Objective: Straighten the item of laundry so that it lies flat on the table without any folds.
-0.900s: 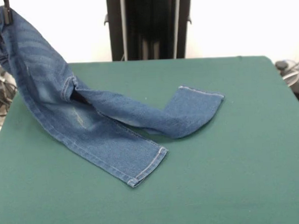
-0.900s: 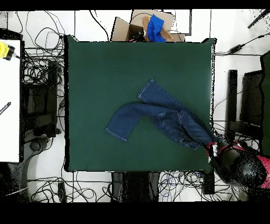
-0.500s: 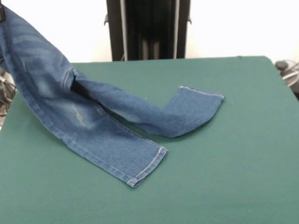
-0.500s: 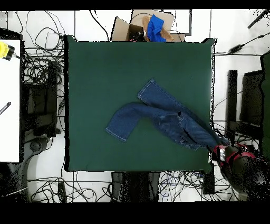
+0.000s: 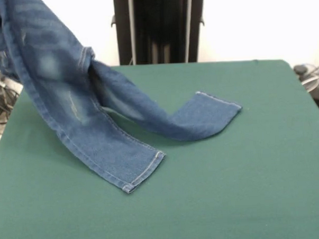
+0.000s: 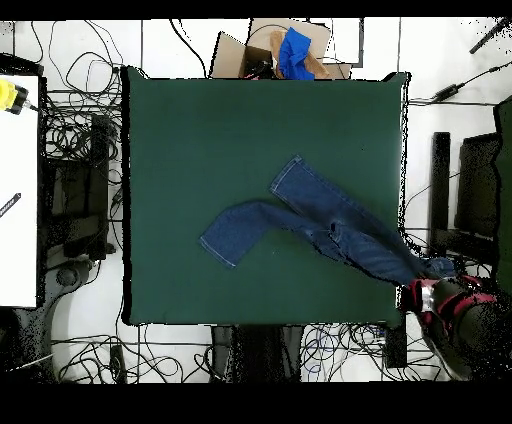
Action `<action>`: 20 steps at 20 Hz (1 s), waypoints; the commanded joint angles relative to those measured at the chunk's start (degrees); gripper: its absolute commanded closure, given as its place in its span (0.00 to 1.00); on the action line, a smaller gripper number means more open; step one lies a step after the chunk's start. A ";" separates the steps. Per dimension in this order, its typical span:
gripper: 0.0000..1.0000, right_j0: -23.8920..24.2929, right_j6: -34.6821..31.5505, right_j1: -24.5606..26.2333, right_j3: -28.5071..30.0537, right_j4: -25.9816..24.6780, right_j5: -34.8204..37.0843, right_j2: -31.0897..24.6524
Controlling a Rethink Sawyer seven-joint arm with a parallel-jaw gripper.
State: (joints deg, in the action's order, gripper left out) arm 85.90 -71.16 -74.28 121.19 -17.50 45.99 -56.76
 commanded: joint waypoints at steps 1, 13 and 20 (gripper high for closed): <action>1.00 -8.36 14.51 -14.50 -3.95 5.79 21.72 -0.63; 1.00 -8.88 20.51 -17.18 -17.43 5.44 37.63 2.99; 1.00 -9.57 22.20 -18.00 -26.30 2.51 47.60 3.17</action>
State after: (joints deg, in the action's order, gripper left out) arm 78.03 -61.57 -89.50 103.64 -14.16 82.14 -55.99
